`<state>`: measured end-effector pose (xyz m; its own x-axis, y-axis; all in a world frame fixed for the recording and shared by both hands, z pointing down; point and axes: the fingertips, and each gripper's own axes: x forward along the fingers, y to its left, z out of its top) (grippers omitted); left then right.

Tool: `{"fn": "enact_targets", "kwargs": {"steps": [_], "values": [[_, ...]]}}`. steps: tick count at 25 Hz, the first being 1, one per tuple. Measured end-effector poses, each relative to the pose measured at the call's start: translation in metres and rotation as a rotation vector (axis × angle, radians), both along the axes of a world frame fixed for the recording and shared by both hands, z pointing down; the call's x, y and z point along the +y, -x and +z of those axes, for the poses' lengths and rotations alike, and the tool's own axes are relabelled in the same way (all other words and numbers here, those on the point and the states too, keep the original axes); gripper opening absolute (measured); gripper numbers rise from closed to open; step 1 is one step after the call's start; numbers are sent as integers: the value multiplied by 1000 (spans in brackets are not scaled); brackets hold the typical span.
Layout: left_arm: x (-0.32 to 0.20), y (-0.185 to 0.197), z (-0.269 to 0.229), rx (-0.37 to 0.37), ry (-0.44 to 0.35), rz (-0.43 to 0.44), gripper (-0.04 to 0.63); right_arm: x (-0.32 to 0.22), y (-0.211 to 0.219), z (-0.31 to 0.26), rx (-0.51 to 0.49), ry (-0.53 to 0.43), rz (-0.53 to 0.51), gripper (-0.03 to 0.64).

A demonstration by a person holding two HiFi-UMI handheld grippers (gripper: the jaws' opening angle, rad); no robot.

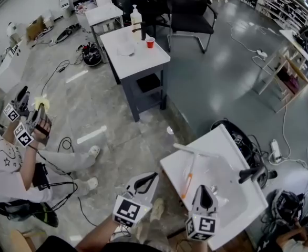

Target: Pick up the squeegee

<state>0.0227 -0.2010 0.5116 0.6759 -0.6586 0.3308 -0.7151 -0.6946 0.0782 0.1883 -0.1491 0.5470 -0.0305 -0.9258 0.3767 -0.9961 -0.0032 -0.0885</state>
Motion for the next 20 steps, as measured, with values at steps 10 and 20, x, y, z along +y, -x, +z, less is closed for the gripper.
{"fn": "enact_targets", "kwargs": {"steps": [10, 20], "values": [[-43, -12, 51, -40, 84, -32, 2, -48, -15, 55, -38, 76, -18, -2], [-59, -20, 90, -56, 158, -40, 2, -74, -25, 106, -49, 170, -1, 0]]}}
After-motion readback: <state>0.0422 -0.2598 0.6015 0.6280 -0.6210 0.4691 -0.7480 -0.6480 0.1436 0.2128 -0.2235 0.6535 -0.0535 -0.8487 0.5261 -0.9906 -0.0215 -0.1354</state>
